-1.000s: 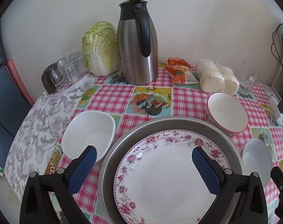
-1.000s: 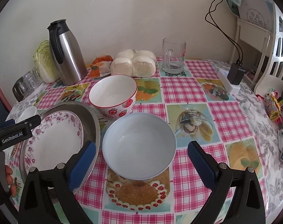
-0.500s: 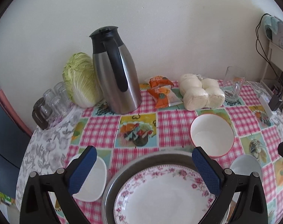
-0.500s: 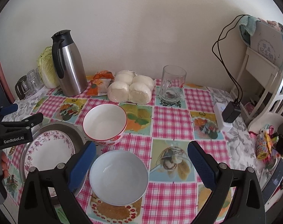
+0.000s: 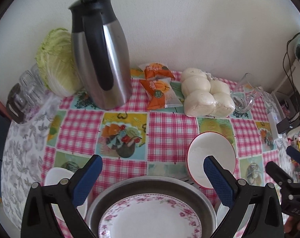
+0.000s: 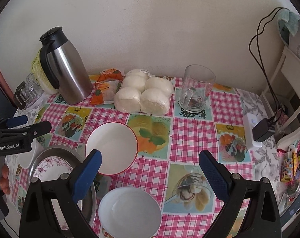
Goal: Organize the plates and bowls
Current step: 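Move both tools to the rim of the red-rimmed strawberry bowl, then close both tools on the strawberry bowl rim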
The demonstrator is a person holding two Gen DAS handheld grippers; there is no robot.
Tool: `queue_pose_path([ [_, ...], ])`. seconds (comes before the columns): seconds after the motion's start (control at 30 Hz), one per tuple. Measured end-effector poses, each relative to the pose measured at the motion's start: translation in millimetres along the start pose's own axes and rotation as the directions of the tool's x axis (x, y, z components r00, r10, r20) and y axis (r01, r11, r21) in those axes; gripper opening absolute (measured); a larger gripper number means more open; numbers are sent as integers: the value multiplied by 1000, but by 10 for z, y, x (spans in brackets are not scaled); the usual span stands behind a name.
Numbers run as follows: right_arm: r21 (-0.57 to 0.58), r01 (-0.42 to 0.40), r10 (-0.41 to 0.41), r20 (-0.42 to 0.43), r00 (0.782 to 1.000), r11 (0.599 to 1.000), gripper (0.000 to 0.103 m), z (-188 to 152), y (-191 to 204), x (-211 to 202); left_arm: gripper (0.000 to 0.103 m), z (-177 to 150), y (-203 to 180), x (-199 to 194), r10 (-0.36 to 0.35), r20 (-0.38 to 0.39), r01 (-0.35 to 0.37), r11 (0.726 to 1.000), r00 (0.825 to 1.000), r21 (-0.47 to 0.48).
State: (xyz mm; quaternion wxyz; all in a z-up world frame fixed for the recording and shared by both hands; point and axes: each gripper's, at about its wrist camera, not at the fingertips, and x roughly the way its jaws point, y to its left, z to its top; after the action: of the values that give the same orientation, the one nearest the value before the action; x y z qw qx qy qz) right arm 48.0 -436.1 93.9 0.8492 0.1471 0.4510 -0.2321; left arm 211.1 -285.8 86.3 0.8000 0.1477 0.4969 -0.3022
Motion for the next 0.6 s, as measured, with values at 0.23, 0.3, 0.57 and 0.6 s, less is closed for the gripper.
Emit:
queue_pose_path([
  [0.23, 56, -14, 20, -92, 996, 998, 76, -86, 58, 525, 93, -56, -146, 414, -59, -89, 56, 998, 994, -28],
  [0.3, 63, -20, 28, -123, 992, 998, 67, -129, 97, 685, 86, -92, -190, 555, -58, -121, 54, 998, 991, -32],
  [0.57, 61, -43, 53, -176, 983, 997, 25, -201, 199, 1016, 56, -128, -256, 936, -109, -180, 97, 993, 978, -74],
  [0.6, 75, -51, 64, -183, 981, 996, 20, -211, 198, 1060, 49, -131, -265, 974, -115, -187, 102, 992, 976, -78],
])
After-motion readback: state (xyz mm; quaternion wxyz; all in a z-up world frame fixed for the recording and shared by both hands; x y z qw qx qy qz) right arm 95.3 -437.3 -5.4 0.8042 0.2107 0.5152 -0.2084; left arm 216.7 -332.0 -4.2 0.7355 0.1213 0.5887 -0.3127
